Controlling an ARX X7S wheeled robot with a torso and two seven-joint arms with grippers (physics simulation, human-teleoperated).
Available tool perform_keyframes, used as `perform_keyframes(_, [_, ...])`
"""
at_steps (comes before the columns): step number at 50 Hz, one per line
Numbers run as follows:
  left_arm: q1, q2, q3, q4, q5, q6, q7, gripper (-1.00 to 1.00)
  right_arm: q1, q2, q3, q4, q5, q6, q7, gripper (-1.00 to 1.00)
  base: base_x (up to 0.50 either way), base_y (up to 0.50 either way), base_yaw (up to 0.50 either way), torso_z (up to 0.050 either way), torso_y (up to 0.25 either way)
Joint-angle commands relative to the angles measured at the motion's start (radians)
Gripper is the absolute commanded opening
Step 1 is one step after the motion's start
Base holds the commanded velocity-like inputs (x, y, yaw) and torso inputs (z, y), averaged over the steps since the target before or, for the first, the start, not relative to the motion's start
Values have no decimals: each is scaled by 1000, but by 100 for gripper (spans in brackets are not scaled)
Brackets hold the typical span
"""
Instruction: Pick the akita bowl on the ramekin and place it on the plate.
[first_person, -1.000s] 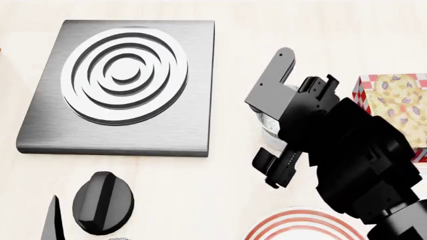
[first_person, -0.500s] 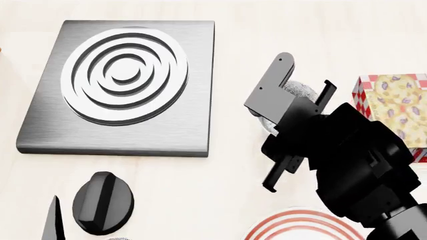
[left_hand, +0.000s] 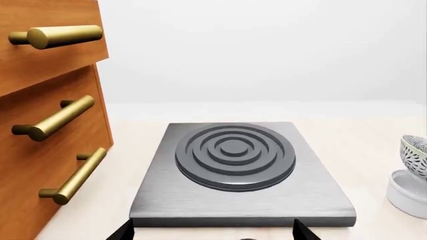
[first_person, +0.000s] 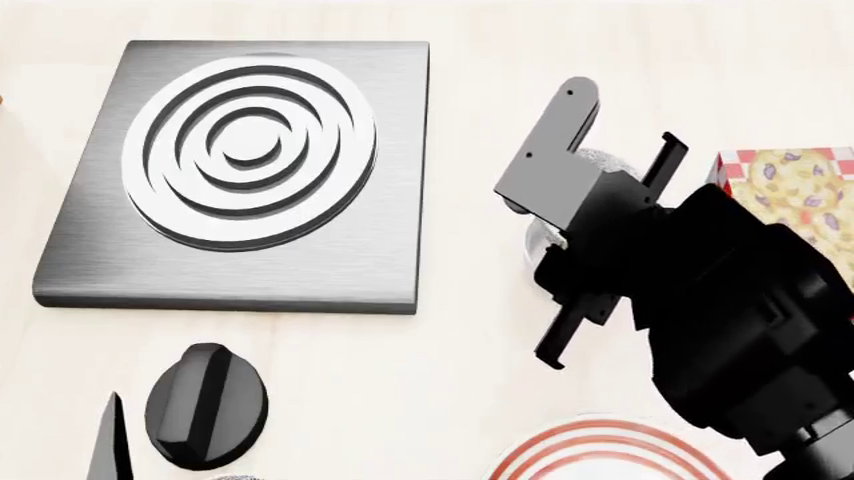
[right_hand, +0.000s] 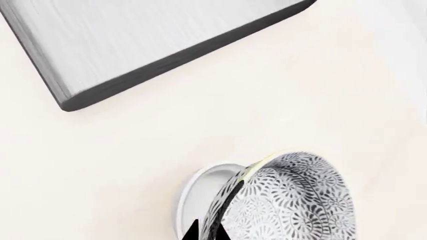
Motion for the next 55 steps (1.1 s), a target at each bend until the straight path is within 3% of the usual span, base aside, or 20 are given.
perform_keyframes(1, [-2,-3,5,0,-6,2,-5,100,28,33,-3,-78,-11,48,-13,-100,0,0,0,0,0])
perform_keyframes(30, [-4,-10,6,0,-41,12,-9,100,127,225,-119,-476,0,227,-224,-100,0,0,0,0,0])
perform_keyframes(55, [-6,-20,16,-6,-44,13,-25,100,12,409,-105,-820,100,297,-231,-100,0,0,0,0,0])
